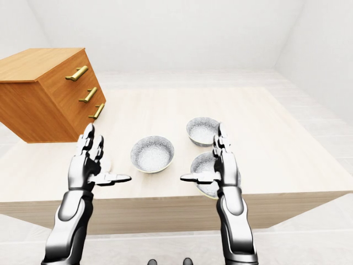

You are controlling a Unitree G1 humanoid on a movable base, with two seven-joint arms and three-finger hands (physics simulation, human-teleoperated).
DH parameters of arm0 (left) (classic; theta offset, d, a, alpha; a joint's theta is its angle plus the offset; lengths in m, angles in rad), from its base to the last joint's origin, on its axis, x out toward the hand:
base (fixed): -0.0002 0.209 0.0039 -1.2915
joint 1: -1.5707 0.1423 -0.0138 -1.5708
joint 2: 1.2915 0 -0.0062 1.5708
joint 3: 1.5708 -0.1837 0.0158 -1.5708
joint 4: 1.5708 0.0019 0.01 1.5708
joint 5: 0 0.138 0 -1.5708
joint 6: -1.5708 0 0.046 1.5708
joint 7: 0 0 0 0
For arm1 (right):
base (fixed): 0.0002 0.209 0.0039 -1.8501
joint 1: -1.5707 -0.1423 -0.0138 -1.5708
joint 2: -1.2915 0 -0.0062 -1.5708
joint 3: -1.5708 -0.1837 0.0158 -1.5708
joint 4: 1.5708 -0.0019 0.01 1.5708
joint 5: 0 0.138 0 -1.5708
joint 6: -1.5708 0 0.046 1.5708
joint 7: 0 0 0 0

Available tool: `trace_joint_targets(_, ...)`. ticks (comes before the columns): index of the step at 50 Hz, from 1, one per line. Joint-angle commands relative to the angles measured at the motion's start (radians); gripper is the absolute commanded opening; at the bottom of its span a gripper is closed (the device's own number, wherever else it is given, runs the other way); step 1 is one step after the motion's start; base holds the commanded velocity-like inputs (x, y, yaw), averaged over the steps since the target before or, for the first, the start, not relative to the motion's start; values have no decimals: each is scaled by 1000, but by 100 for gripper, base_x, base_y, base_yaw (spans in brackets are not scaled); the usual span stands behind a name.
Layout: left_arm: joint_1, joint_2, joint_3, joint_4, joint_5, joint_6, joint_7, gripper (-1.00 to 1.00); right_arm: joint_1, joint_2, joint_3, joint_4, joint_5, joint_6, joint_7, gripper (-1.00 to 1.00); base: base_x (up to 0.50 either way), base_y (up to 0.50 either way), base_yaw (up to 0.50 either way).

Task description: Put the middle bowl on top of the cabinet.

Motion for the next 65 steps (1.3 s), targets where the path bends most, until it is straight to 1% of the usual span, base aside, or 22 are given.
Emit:
trace_joint_targets(1,-29,5,53,-221,-22,0,-5,100,7,-4,-48,-199,-43,0,29,100,0,0,0)
trace_joint_targets(3,-43,14,70,-291,-33,0,1,100,9,0,-62,-246,-30,0,41,100,0,0,0)
trace_joint_targets(8,-54,19,98,-384,-45,0,3,100,-8,-1,-96,-311,-22,0,54,100,0,0,0)
trace_joint_targets(9,-79,-19,153,-433,-125,0,28,100,-13,-2,-108,-332,-8,0,60,100,0,0,0)
trace_joint_targets(10,-112,1,172,-470,-160,0,36,100,-13,-7,-111,-346,-12,0,63,100,0,0,0)
trace_joint_targets(11,-120,12,170,-476,-164,0,43,100,-14,-3,-117,-355,-5,0,66,100,0,0,0)
trace_joint_targets(14,-155,38,196,-530,-198,0,74,100,-20,-7,-131,-414,0,0,67,100,0,0,0)
trace_joint_targets(15,-155,45,192,-531,-196,0,77,100,-21,-9,-132,-424,-2,0,68,100,0,0,0)
trace_joint_targets(17,-155,16,201,-552,-263,0,83,100,-21,-8,-131,-438,-5,0,73,100,0,0,0)
trace_joint_targets(18,-145,38,177,-541,-222,0,88,100,-17,-7,-133,-442,-8,0,75,100,0,0,0)
trace_joint_targets(19,-144,38,175,-532,-221,0,90,100,-16,-6,-133,-447,-9,0,76,100,0,0,0)
trace_joint_targets(20,-152,32,187,-532,-242,0,94,100,-14,-5,-132,-455,-13,0,77,100,0,0,0)
trace_joint_targets(23,-165,49,191,-547,-256,0,105,100,-17,-5,-137,-478,-16,0,81,100,0,0,0)
trace_joint_targets(25,-168,57,197,-552,-261,0,112,100,-39,17,-164,-526,44,0,81,100,0,0,0)
trace_joint_targets(26,-165,58,201,-552,-265,0,112,100,-46,-6,-154,-539,17,0,73,100,0,0,0)
trace_joint_targets(33,-164,75,191,-544,-254,0,114,100,-74,-16,-206,-610,62,0,68,100,0,0,0)
trace_joint_targets(40,-156,71,193,-547,-263,0,104,100,-112,-59,-272,-691,94,0,61,100,0,0,0)
trace_joint_targets(42,-147,68,187,-549,-261,0,100,100,-122,-58,-306,-719,119,0,58,100,0,0,0)
trace_joint_targets(48,-156,73,201,-534,-261,0,99,100,-119,-60,-330,-701,134,0,57,100,0,0,0)
trace_joint_targets(59,-158,80,208,-539,-256,0,94,100,-108,-73,-307,-687,110,0,52,100,0,0,0)
trace_joint_targets(62,-151,81,192,-557,-251,0,91,100,-107,-67,-301,-676,105,0,50,100,0,0,0)
trace_joint_targets(65,-156,83,202,-545,-245,0,87,100,-104,-67,-293,-673,97,0,51,100,0,0,0)
